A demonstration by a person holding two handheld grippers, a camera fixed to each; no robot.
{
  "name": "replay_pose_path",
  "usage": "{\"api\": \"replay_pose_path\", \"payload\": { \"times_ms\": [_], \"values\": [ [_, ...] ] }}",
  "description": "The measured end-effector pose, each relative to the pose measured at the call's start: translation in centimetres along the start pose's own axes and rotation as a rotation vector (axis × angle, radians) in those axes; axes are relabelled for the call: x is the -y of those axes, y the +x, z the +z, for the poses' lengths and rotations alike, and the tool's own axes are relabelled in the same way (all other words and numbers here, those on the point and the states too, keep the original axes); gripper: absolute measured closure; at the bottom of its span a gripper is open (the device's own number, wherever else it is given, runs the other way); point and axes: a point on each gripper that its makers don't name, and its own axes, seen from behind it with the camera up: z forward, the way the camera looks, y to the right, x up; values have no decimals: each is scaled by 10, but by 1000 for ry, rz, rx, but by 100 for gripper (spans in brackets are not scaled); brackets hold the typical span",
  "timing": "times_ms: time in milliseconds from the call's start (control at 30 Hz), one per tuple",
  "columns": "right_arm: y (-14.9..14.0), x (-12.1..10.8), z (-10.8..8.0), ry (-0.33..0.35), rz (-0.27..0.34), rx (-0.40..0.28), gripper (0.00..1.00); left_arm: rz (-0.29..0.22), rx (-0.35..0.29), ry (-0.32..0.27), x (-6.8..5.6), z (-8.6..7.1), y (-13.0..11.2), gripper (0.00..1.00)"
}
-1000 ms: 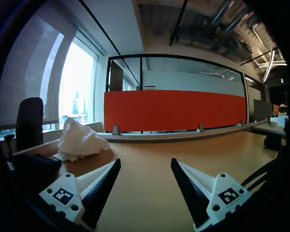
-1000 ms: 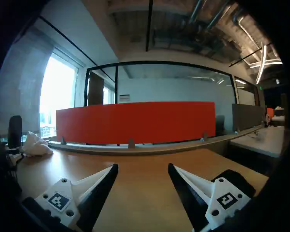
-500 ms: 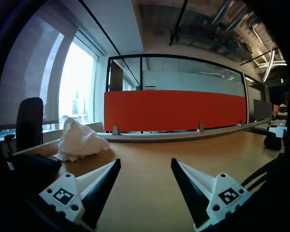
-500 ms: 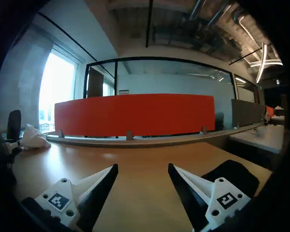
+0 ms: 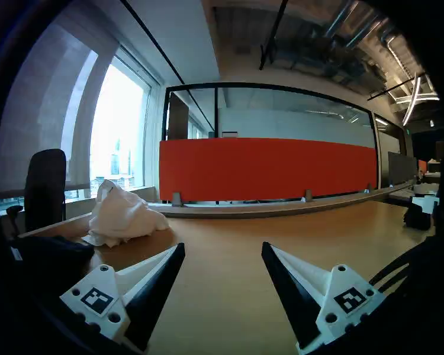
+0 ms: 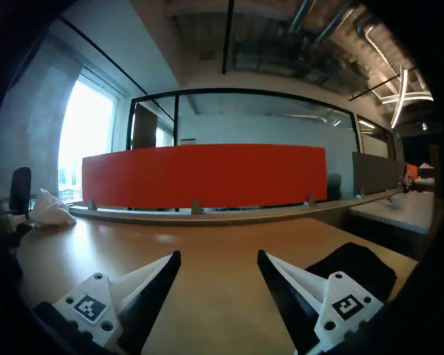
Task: Fold towel
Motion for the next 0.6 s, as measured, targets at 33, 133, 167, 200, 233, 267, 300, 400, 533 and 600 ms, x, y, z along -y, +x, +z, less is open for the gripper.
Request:
{"api": "replay_pose_path", "payload": {
  "times_ms": [33, 133, 167, 200, 233, 267, 300, 400, 533, 600],
  "values": [
    [0, 0, 0, 0, -3, -2, 0, 0, 0, 0, 0, 0, 0, 4],
    [-2, 3, -1, 4, -14, -6, 0, 0, 0, 0, 0, 0, 0, 4],
    [-3, 4, -2, 6, -19, -7, 0, 0, 0, 0, 0, 0, 0, 4],
    [-3, 5, -2, 9, -22, -7, 0, 0, 0, 0, 0, 0, 0, 4],
    [-3, 7, -2, 12, -24, -7, 0, 0, 0, 0, 0, 0, 0, 4],
    [-2, 8, -2, 14, -26, -7, 0, 0, 0, 0, 0, 0, 0, 4],
    [-2, 9, -3, 16, -26, -7, 0, 0, 0, 0, 0, -1, 0, 4],
    [-3, 9, -2, 18, -25, -7, 0, 0, 0, 0, 0, -1, 0, 4],
    [-3, 10, -2, 18, -26, -6, 0, 0, 0, 0, 0, -1, 0, 4],
    [-2, 10, -2, 18, -26, -6, 0, 0, 0, 0, 0, -1, 0, 4]
  ]
}}
